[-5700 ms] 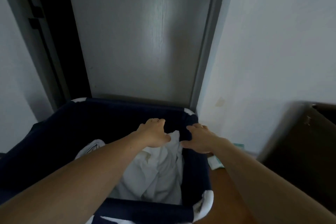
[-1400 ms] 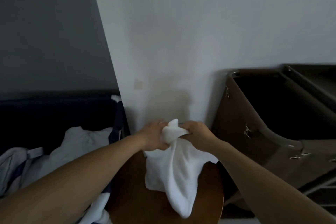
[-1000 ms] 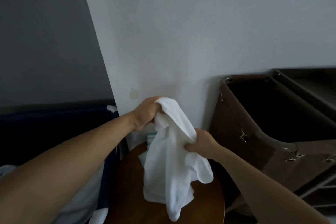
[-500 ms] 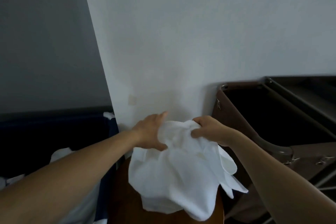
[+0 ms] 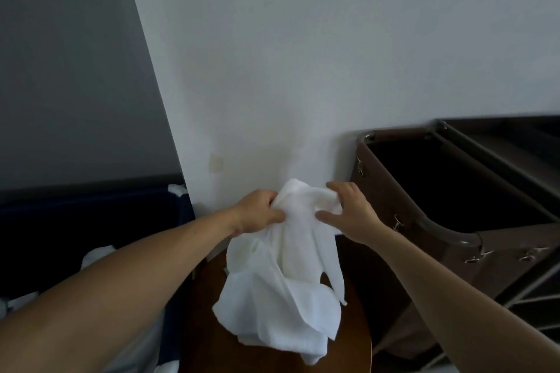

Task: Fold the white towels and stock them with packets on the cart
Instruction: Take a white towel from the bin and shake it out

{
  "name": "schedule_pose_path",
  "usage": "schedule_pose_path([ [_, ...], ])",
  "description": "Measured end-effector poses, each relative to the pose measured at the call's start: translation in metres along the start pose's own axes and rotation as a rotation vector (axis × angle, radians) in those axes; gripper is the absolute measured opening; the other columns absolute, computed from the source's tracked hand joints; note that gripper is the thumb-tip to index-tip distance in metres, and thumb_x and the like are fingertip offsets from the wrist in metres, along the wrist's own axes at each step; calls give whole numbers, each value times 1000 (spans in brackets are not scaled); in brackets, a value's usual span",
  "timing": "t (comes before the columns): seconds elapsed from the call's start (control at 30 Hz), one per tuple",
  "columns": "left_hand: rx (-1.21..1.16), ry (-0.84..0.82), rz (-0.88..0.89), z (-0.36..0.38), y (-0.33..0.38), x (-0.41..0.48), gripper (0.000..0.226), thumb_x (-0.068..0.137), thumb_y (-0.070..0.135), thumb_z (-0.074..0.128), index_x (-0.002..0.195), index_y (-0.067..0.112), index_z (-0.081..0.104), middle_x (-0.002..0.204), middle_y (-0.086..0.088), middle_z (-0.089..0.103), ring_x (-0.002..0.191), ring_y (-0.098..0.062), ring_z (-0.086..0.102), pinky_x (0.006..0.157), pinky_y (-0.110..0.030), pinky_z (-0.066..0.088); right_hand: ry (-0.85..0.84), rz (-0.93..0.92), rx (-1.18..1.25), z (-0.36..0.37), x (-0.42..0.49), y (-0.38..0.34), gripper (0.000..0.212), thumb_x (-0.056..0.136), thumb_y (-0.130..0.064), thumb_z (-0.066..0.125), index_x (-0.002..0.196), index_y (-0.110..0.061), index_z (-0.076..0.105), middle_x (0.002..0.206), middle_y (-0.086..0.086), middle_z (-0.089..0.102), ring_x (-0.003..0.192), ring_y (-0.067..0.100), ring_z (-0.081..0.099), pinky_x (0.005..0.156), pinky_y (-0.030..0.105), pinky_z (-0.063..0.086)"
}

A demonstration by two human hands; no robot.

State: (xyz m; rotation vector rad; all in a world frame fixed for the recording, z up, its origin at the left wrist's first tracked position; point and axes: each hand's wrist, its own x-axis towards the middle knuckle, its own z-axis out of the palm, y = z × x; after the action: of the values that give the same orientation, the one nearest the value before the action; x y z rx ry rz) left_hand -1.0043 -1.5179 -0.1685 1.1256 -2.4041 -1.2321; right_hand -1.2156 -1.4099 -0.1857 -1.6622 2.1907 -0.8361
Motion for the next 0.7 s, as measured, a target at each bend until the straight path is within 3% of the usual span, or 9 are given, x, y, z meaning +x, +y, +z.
schedule_pose_path([
  [0.07, -23, 23, -43, -1, -5, 2, 27, 90, 20, 64, 116, 11, 64, 108, -5, 67, 96, -24, 65, 86, -38, 56, 111, -26, 43, 15, -14, 5, 72, 79, -48, 76, 137, -22, 43, 129, -7, 41, 109, 11, 48, 91, 29, 49],
  [0.17, -1, 48, -83, 4, -10, 3, 31, 90, 21, 63, 119, 11, 62, 110, -5, 66, 97, -24, 64, 87, -39, 55, 154, -41, 67, 41, -41, 10, 75, 73, -58, 77, 131, -29, 40, 124, -15, 35, 101, 4, 47, 84, 24, 51],
  [0.23, -2, 46, -100, 11, -12, 4, 32, 89, 24, 62, 119, 12, 62, 109, -4, 65, 96, -23, 63, 85, -40, 56, 33, -47, -3, 57, -57, 11, 78, 68, -68, 73, 129, -33, 39, 119, -20, 31, 101, 2, 45, 87, 24, 49],
  [0.37, 2, 82, -105, 19, -12, 5, 27, 91, 20, 60, 116, 12, 61, 106, -4, 64, 90, -20, 61, 74, -32, 51, -329, -111, -210, 97, -77, 12, 80, 65, -81, 62, 130, -39, 44, 128, -18, 41, 114, 7, 42, 101, 31, 40],
  [0.43, 8, 85, -111, 21, -13, 5, 25, 90, 20, 60, 114, 11, 62, 106, -5, 65, 93, -22, 62, 82, -37, 54, -390, -120, -295, 117, -81, 12, 69, 74, -76, 58, 128, -33, 49, 126, -11, 45, 114, 14, 43, 100, 34, 40],
  [0.53, 47, 51, -128, 21, -17, 0, 27, 92, 23, 59, 117, 12, 60, 109, -5, 64, 98, -24, 62, 89, -43, 54, -349, -140, -360, 135, -82, 11, 38, 96, -46, 50, 126, -24, 57, 123, -3, 56, 115, 20, 51, 98, 35, 44],
  [0.7, 223, -28, -74, 17, -26, -12, 23, 98, 23, 54, 115, 8, 59, 112, -8, 64, 103, -27, 61, 91, -40, 51, -215, -81, -124, 114, -67, 5, 33, 100, -31, 43, 130, -31, 57, 123, -4, 64, 113, 20, 58, 96, 31, 44],
])
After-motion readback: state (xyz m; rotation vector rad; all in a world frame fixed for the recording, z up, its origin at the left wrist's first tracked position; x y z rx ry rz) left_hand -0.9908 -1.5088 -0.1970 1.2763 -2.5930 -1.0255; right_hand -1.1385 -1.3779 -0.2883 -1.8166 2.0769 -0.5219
